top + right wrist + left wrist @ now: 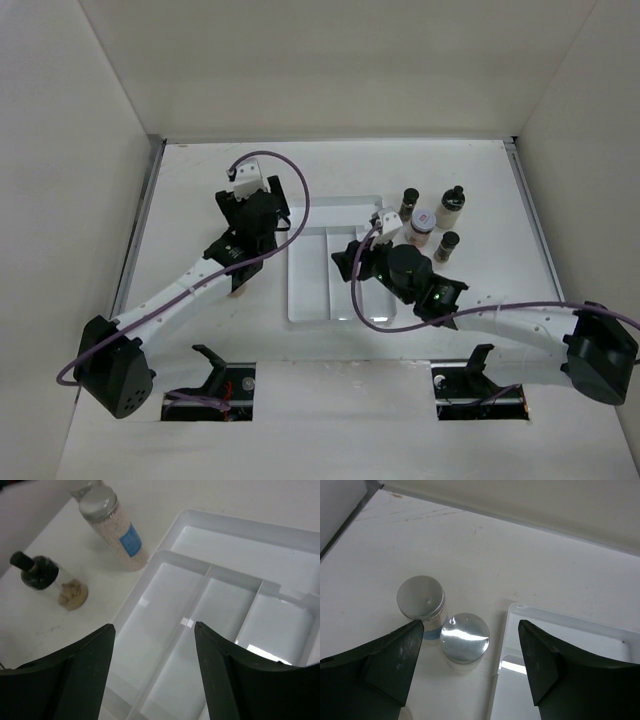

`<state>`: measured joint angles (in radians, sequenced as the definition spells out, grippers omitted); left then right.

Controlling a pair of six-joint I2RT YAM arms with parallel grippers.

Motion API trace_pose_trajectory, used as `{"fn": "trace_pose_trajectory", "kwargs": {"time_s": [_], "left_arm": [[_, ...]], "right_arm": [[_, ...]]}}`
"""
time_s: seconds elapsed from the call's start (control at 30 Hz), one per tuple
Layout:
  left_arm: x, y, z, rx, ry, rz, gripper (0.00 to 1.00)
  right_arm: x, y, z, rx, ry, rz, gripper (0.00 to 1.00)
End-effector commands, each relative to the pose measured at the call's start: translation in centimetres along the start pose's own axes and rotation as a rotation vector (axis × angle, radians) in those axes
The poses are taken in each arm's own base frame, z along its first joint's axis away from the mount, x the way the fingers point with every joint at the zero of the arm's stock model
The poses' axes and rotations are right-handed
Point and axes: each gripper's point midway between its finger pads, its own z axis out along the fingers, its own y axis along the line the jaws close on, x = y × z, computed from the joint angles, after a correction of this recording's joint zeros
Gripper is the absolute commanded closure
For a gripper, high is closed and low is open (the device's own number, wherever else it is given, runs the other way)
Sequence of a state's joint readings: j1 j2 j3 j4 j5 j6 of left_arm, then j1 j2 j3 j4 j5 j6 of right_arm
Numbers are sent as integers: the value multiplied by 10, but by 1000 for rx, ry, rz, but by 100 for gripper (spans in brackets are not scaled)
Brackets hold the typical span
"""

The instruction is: Organize the condiment bottles

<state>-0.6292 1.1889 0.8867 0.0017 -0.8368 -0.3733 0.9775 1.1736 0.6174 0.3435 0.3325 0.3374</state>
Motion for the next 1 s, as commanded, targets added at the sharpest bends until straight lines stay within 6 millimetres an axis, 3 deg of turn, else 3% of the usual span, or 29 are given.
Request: {"fn": "trace_pose_trajectory", "kwargs": {"time_s": [0.0, 0.17, 0.33, 0.37, 0.43, 0.5, 0.53, 0.63, 0.73, 0.77, 0.97], "left_arm": [[-9, 4, 1, -21, -47, -68, 23], [-15, 8, -1, -16, -73, -126, 16], [-2, -10, 6, 46, 4, -105, 15], [1, -8, 9, 44, 11, -116, 14], [11, -13, 12, 67, 41, -110, 14], [21, -14, 14, 71, 60, -94, 13], [24, -13, 15, 66, 64, -93, 13], [30, -9, 22, 47, 78, -82, 13], [39, -7, 32, 25, 104, -61, 13], [41, -9, 33, 25, 111, -54, 13], [52, 0, 33, -19, 124, -14, 14]], "right_arm": [[-56, 14, 4, -51, -102, 36, 27], [-82, -4, 9, 12, -157, 59, 27], [-126, -25, 3, 63, -257, 84, 32], [-135, -29, -1, 71, -282, 96, 38], [-142, -38, -6, 88, -308, 110, 59], [-138, -43, -9, 97, -304, 114, 83], [-135, -43, -11, 95, -304, 118, 87], [-129, -35, -16, 66, -307, 143, 80], [-115, -24, -19, 48, -291, 126, 49], [-111, -24, -19, 54, -292, 128, 43], [-100, -25, -17, 50, -280, 123, 37]]}}
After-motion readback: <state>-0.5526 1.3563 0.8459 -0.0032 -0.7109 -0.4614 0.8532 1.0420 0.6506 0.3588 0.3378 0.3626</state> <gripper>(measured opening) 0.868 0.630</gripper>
